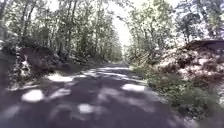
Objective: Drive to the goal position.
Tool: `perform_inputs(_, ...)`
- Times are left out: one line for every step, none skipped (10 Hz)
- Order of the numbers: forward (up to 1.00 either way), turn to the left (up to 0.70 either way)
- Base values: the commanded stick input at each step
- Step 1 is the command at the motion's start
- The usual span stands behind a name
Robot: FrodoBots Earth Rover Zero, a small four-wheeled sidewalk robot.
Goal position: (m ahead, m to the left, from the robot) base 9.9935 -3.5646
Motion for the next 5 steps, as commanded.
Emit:
perform_inputs(0.45,0.0)
perform_inputs(0.45,0.0)
perform_inputs(0.45,0.0)
perform_inputs(0.45,0.0)
perform_inputs(0.45,0.0)
